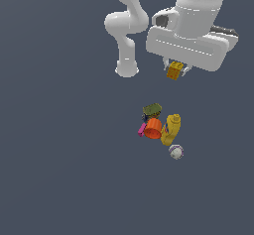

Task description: Pick up a designated object from a clutter of objects.

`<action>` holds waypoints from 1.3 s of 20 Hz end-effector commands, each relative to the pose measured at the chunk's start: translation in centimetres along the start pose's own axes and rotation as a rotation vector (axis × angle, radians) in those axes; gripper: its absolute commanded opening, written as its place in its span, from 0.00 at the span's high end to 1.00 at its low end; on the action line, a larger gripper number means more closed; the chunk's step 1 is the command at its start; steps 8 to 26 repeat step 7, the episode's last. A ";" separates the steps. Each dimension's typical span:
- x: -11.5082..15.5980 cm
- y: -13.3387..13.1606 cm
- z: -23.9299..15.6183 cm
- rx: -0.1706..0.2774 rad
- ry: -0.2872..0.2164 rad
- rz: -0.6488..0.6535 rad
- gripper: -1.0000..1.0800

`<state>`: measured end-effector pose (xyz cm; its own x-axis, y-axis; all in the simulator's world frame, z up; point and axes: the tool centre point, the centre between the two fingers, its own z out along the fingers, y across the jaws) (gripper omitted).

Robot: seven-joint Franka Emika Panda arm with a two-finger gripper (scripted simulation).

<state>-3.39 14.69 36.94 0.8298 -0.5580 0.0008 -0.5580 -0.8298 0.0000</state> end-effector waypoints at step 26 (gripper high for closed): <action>-0.3 -0.9 -1.1 0.000 -0.001 0.001 1.00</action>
